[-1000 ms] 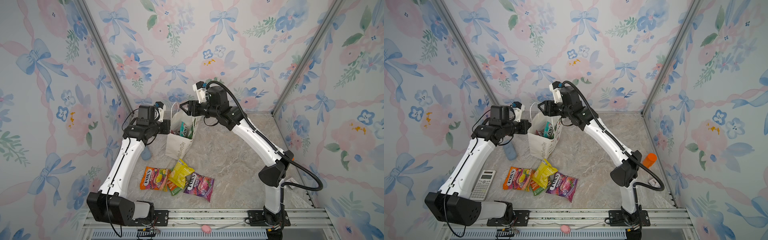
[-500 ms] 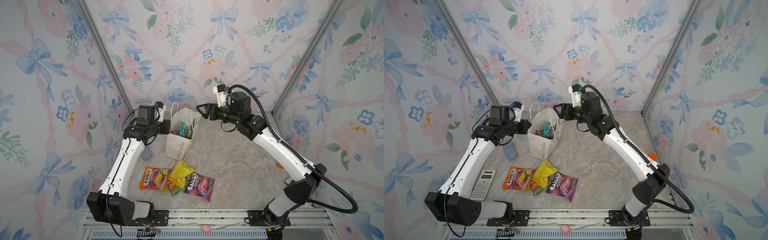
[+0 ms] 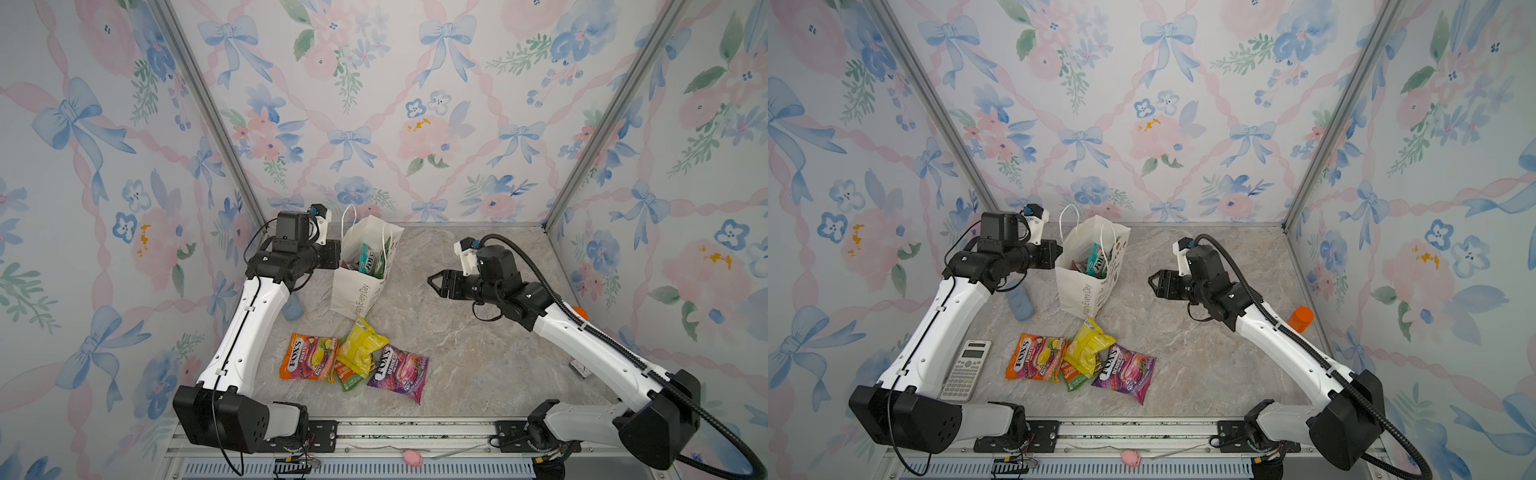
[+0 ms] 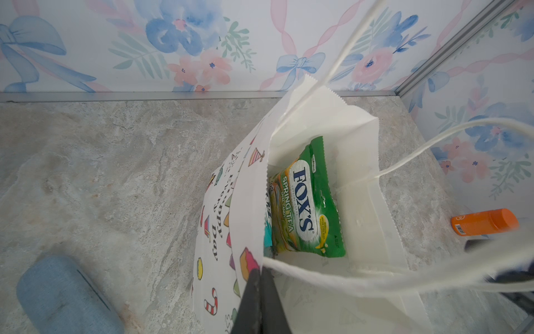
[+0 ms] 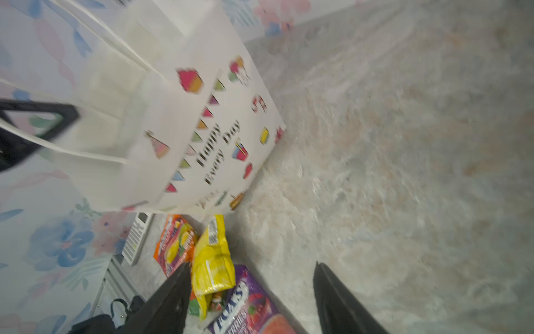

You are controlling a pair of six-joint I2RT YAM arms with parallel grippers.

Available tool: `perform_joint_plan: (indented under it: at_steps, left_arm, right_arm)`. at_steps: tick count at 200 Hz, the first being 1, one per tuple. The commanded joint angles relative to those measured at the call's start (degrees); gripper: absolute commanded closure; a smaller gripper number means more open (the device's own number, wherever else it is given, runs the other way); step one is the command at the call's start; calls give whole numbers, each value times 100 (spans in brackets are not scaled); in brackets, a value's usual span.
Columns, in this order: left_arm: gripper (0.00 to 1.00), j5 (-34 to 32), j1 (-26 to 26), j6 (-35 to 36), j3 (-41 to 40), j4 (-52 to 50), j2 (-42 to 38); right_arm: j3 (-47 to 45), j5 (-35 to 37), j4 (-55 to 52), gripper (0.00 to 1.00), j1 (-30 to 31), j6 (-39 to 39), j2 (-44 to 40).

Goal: Place the snacks into the paper bag
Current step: Pick up the snack from the bottom-center of the table.

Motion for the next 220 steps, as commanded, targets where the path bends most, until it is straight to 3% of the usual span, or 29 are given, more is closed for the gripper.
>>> perform_joint_plan:
  at_steps: [1, 20, 66, 116, 220]
  left_arm:
    - [100, 71, 19, 70, -39, 179, -176]
    - [100, 55, 5, 61, -44, 177, -184]
    - [100, 53, 7, 39, -40, 187, -157]
    - [100, 46, 8, 49, -46, 187, -163]
    - [100, 46, 9, 61, -55, 187, -210]
  right_arm:
    - [-761, 137, -268, 23, 261, 617, -326]
    - [-1174, 279, -280, 13, 587, 844, -435]
    - [-2159, -30, 444, 6, 1152, 1862, -544]
    - [-2885, -485, 1281, 20, 1483, 2707, -341]
    - [-2875, -1078, 2047, 41, 1553, 2913, 586]
